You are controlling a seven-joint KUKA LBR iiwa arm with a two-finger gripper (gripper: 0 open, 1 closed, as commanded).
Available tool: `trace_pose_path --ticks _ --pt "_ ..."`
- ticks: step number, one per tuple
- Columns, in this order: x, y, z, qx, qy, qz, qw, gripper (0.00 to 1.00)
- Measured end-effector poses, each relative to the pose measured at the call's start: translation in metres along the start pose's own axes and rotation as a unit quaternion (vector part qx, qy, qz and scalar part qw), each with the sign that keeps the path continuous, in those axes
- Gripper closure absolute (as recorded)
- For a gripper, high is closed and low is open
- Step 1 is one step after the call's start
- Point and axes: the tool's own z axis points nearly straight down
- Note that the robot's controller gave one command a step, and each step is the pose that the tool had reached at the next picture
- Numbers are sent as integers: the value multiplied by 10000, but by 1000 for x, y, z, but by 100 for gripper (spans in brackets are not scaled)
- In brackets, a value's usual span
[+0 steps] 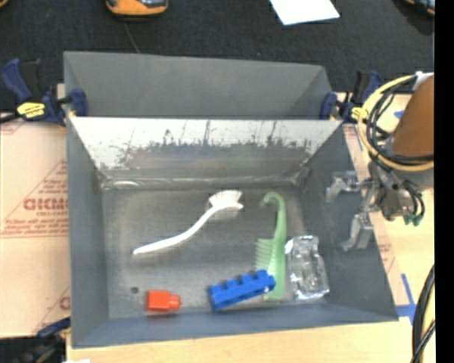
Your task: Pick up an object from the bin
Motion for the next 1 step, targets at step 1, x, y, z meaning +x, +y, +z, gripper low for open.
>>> trace_pose_path --ticks 1 --pt "-2 1 -5 9 -40 -24 10000 0"
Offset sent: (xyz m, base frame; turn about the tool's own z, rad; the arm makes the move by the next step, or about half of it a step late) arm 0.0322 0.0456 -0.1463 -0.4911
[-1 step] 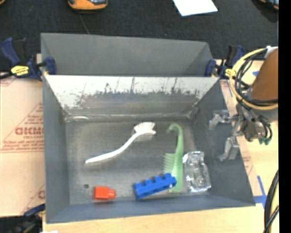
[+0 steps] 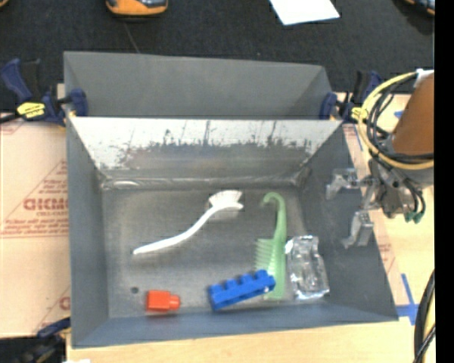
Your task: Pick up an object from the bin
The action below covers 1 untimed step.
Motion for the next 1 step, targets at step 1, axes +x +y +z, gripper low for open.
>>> trace_pose_path --ticks 1 --pt "-12 17 57 2 -12 -933 9956 0"
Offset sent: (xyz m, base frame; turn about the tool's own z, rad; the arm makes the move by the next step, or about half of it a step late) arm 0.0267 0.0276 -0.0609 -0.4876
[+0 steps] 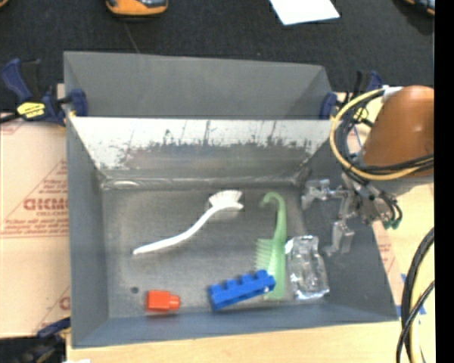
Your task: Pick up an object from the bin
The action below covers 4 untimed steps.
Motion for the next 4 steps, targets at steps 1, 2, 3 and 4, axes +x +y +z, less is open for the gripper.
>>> trace_pose_path --ticks 1,2,3,4 --pt "-16 7 4 24 -27 -1492 9888 0" --pt "-22 26 27 9 -9 -2738 9618 0" --pt "-18 22 91 53 -6 -3909 9204 0" --pt "-26 52 87 113 -40 -4993 8663 100"
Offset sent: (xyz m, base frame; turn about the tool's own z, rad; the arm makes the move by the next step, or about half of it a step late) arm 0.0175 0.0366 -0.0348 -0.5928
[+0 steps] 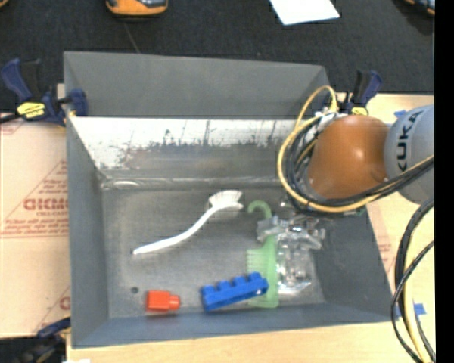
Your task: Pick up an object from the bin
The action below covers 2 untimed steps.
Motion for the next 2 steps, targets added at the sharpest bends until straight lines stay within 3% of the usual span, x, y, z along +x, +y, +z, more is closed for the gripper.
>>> trace_pose_path --ticks 2 --pt "-1 0 -9 4 -14 12 10000 100"
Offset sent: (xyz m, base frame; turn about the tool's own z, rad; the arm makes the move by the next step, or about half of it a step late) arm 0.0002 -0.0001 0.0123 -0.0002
